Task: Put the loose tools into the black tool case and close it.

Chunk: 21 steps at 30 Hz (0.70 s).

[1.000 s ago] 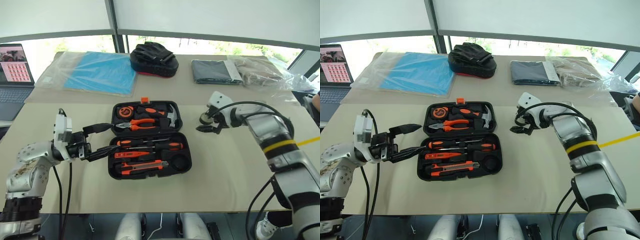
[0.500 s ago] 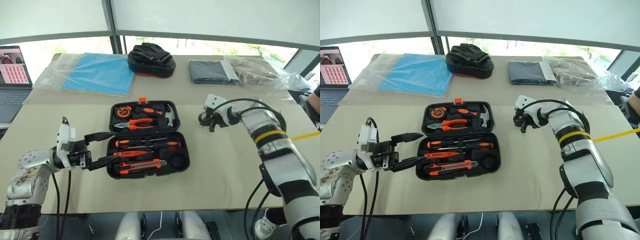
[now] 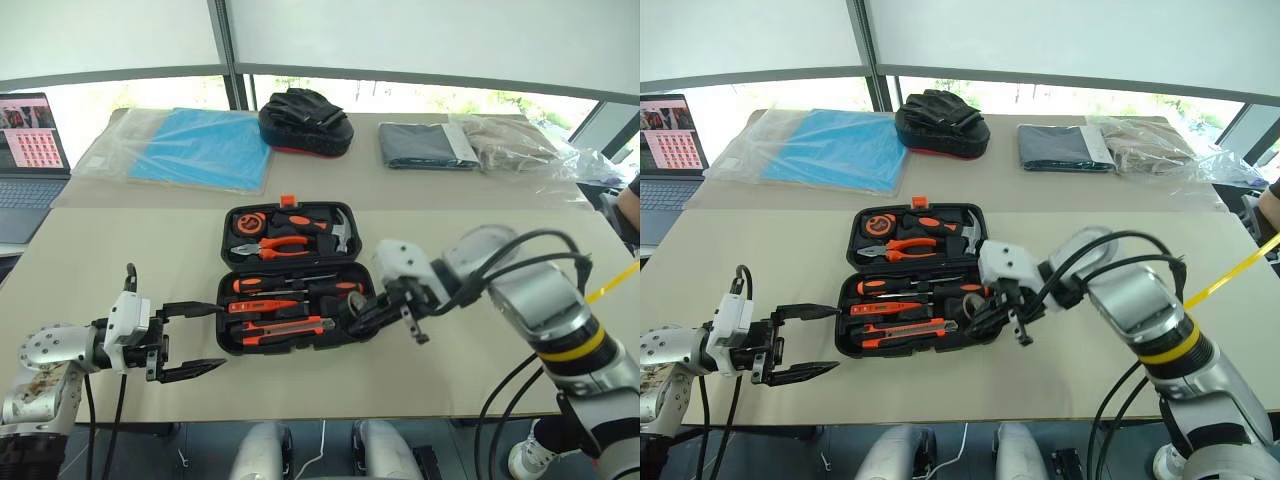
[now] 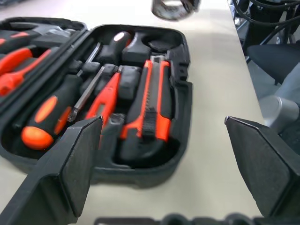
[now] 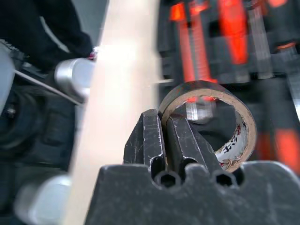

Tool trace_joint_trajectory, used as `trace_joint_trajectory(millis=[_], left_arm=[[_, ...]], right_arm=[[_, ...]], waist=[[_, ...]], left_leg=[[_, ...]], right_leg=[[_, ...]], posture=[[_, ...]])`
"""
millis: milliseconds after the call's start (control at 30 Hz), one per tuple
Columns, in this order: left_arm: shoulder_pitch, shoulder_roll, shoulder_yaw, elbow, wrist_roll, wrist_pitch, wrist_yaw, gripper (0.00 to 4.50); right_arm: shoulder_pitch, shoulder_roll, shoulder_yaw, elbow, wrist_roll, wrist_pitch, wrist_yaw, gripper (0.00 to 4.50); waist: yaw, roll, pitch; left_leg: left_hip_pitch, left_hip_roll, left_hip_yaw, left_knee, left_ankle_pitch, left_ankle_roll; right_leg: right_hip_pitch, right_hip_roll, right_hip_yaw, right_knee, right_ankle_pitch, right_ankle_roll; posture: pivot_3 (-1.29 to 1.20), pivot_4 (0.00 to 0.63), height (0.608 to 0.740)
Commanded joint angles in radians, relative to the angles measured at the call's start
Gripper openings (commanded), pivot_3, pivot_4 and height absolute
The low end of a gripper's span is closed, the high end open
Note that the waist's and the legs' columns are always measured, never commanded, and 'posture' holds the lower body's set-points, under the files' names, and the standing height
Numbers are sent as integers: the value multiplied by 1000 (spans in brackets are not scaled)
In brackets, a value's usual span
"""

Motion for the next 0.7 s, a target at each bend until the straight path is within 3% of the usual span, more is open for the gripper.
trace_joint_trajectory(millis=[33, 333, 700], left_arm=[[-6, -2, -6, -38, -9, -8, 4, 4500], [-1, -2, -14, -61, -8, -3, 15, 4500], [20, -6, -11, -79, -4, -6, 42, 4500]], right_arm=[[-6, -28, 49, -12, -49, 26, -46, 64], [-27, -15, 109, 56, -99, 24, -100, 64], [-129, 11, 187, 206, -113, 53, -46, 64]], waist=[[-1, 0, 0], [-3, -3, -2], [4, -3, -2]], left_leg=[[0, 0, 0, 1, 0, 0], [5, 1, 0, 2, 0, 0], [4, 0, 0, 2, 0, 0]], right_leg=[[0, 0, 0, 0, 0, 0], [5, 2, 0, 0, 1, -1], [5, 1, 0, 0, 1, -1]], posture=[[0, 150, 740], [0, 150, 740], [0, 150, 740]])
